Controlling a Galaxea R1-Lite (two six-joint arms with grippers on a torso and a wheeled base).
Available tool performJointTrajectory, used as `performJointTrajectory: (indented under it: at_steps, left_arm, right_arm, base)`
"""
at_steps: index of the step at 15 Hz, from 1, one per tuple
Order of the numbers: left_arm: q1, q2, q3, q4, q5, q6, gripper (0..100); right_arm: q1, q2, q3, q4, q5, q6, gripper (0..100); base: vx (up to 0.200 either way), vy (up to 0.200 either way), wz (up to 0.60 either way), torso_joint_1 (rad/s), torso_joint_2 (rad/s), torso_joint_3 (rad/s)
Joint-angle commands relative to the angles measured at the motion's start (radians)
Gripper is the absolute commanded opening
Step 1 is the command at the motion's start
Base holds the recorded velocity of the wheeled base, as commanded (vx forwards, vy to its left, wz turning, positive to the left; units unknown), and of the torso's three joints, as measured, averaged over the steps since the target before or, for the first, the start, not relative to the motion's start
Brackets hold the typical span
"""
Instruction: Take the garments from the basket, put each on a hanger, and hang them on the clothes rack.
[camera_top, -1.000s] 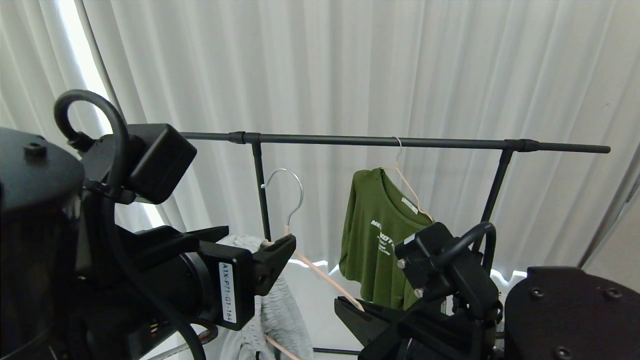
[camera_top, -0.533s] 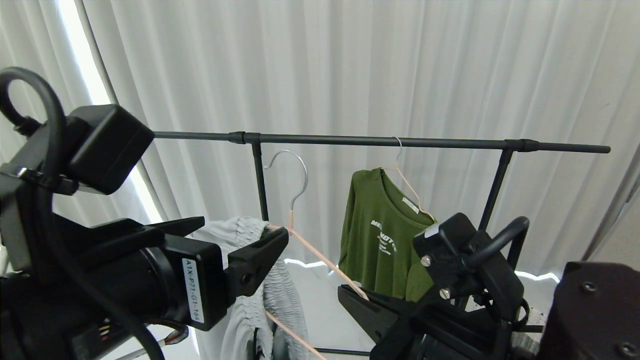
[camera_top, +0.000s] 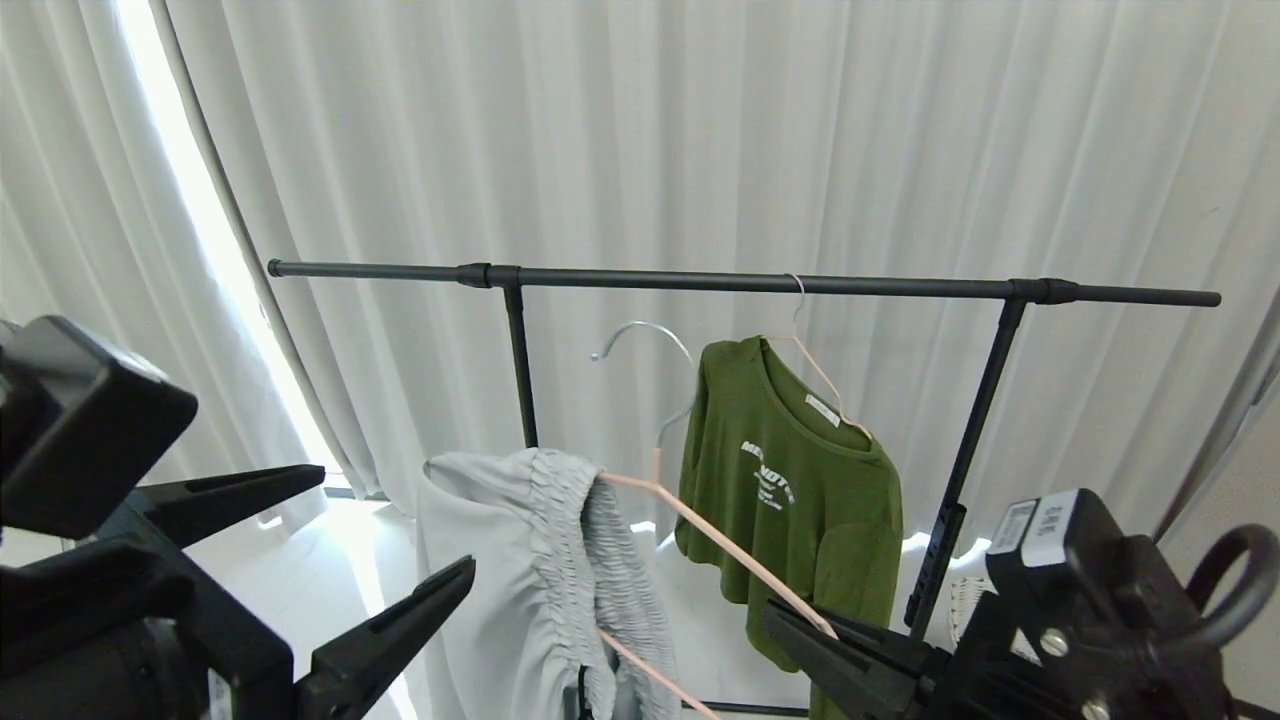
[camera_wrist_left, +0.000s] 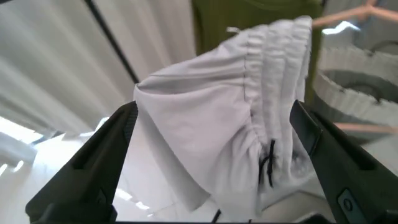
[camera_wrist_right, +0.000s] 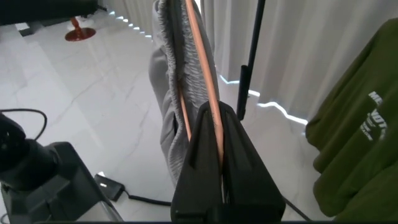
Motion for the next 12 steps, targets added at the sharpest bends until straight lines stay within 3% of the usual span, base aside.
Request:
performJointTrajectory:
  at_steps: [1,6,9,12]
  left_arm:
    - [0.004,-0.047,0.036,0.0,-0.057,0.041,100]
    - [0.01,-0.044,0.062,0.0,-0.276,0.202,100]
    - [0.016,-0.031,0.071,0.0,-0.416,0.234,100]
    - [0.016,-0.01,0.071,0.0,-0.459,0.288,100]
  right_arm:
    - [0.004,-0.066,0.053,-0.005,0.0,-0.002,0]
    - [0.042,-0.187,0.205,-0.005,0.006,-0.007,0]
    - [0.119,-0.238,0.254,-0.005,0.006,-0.031,0]
    - [0.146,-0.24,0.286,-0.005,0.005,-0.033,0]
  base:
    - [0.0,0.0,0.0,0.0,0.0,0.0]
    - [0.0,0.0,0.0,0.0,0.0,0.0]
    - [0.0,0.0,0.0,0.0,0.0,0.0]
    - [0.0,0.0,0.0,0.0,0.0,0.0]
